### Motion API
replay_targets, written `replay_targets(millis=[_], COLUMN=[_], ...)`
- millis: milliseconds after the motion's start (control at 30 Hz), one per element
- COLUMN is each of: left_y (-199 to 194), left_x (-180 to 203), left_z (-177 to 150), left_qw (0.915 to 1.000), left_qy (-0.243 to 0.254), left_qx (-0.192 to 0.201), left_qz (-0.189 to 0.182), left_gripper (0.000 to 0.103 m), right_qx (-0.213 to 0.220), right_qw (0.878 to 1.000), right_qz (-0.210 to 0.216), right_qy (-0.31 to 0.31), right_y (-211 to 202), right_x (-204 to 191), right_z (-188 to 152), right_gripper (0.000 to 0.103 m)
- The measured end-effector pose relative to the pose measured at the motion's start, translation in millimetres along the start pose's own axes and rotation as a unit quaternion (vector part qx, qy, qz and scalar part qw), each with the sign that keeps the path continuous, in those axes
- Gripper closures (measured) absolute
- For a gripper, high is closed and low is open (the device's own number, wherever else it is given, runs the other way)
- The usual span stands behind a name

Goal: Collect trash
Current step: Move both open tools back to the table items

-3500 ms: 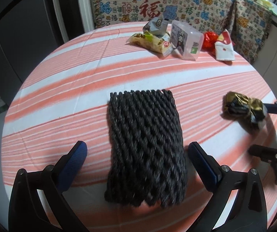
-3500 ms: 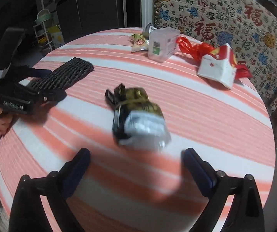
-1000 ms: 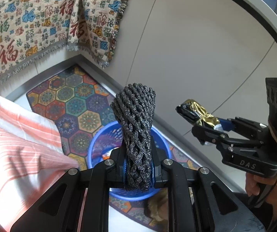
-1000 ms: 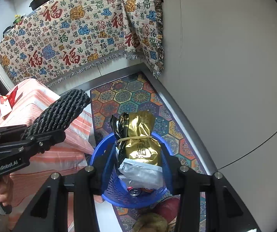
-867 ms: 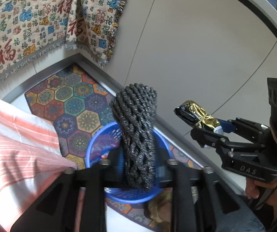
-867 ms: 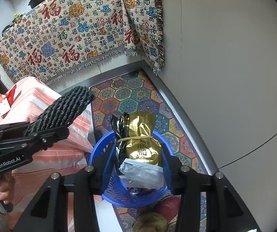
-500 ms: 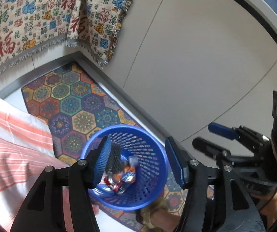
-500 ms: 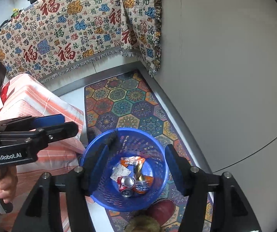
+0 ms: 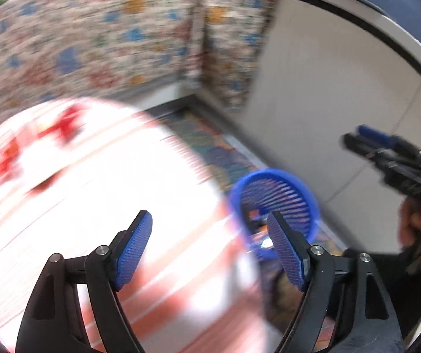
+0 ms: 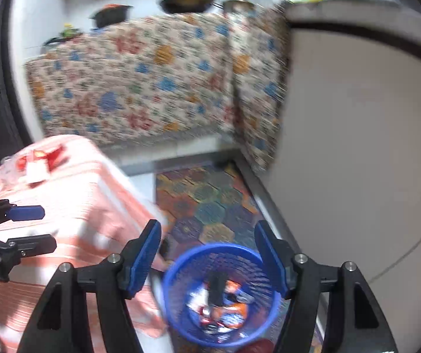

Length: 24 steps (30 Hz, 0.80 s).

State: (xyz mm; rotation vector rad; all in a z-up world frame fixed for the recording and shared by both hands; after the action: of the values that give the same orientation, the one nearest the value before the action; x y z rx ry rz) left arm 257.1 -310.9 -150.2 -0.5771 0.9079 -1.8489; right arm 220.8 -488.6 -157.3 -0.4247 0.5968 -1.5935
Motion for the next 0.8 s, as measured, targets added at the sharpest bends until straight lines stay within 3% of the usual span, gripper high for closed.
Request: replay_targets(millis=[100,233,333,433,567,800], left_y=[-11.4,-17.0,-19.3,-25.1,-23.5,-14.8], left_x=[-63.9,-149.6,-197.7,-232.8,-259.8,-272.0], left_z=[-33.9,-80.7,-104.0,-113.6,-118.9,-110.9], left_qw=[0.9981,0.9893,0.9820,0.9768,0.9718,0.9758], left_qy=[-0.025,-0.061,-0.096,-0.124,-0.134,-0.127], left_qx=[-0.012,-0.034,-0.048,-0.037,-0.032,-0.028], left_qz=[0.055,0.128,0.156,0.170,0.192,0.176], left_gripper=[0.019,0.018,0.018,0.013,0.002,0.000], right_qx=[0.002,-0.028,-0.059,-0.087,-0.111,-0.129], right_qw=[0.999,0.991,0.982,0.976,0.973,0.975], right_qz=[0.044,0.116,0.143,0.161,0.158,0.134], right_qy=[-0.014,-0.063,-0.110,-0.116,-0.129,-0.121], right_y=[4.8,21.8,38.2,60.4,89.1,123.7], right_x=[-59.2,-160.1,-227.6,-275.1,-320.5,-334.4], right_z=[-0.5,-9.1,-22.2,-32.5,-41.1,-39.9], right_gripper=[0.032,0.032,0.032,0.032,0.032,0.025])
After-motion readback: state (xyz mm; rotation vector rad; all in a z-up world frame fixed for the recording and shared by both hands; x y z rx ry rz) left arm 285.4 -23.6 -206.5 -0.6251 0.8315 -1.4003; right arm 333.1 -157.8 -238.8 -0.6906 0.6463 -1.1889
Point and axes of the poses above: each gripper's, at about its wrist camera, not at the fingertips, and y roughly the way its jaws point, x to its right, z to its top, the point moved 5 cm from there along y, roughly the way its jaws point, and after that the axes turned 9 degrees about z, right-handed, at the moved point
